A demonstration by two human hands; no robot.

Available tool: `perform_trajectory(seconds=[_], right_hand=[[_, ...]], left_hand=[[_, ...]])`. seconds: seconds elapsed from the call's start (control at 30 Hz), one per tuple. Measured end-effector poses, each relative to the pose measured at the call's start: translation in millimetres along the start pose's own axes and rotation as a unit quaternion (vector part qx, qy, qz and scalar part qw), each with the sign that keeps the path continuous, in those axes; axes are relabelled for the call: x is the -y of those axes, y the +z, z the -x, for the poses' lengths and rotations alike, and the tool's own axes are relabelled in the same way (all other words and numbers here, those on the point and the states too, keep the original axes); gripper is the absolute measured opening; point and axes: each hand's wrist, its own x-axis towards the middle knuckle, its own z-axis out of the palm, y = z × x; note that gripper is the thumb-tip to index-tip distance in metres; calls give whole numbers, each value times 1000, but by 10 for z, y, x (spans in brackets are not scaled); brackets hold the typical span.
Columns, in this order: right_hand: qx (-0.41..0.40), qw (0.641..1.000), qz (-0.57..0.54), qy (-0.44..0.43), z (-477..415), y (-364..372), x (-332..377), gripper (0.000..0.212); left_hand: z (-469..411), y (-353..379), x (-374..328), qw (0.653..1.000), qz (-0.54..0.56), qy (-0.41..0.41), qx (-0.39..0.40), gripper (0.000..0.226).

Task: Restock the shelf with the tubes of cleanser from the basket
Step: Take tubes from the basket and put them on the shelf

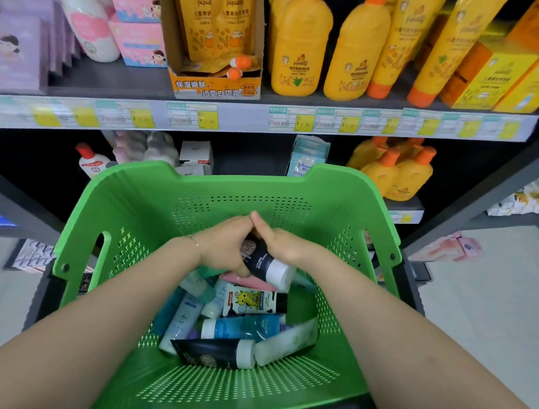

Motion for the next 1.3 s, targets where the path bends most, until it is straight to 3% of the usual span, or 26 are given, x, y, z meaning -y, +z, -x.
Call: perform_trajectory(seconds=[0.17, 0.27, 0.33, 0.43, 0.63, 0.83, 0.97, 1.1, 1.3], right_hand=[[57, 995, 75, 25, 45, -151, -19, 79], [52, 983, 173, 30, 100, -177, 20, 50], [43, 978, 200, 33, 101, -176, 46, 40], [34, 978, 204, 31, 104, -197, 90, 41], [24, 970, 240, 18, 162, -191, 152, 50], [19, 963, 267, 8, 112, -133, 120, 41], [-19, 963, 268, -27, 108, -89, 115, 36], [-64, 962, 260, -55, 68, -26, 87, 41], [-105, 962, 241, -67, 2, 2, 20, 42]], left_hand=[[134, -308, -79, 996, 20, -78, 45, 86], [241, -594, -86, 987, -40, -146, 61, 60], [247, -642, 4, 972, -70, -191, 114, 46], [163, -414, 260, 942, -154, -234, 183, 49], [113, 247, 917, 903, -287, -263, 185, 52], [174, 405, 1193, 859, -429, -258, 107, 64], [180, 436, 1264, 838, -472, -257, 96, 69], [171, 390, 1209, 841, -471, -244, 106, 70], [77, 296, 952, 902, -299, -298, 96, 47]])
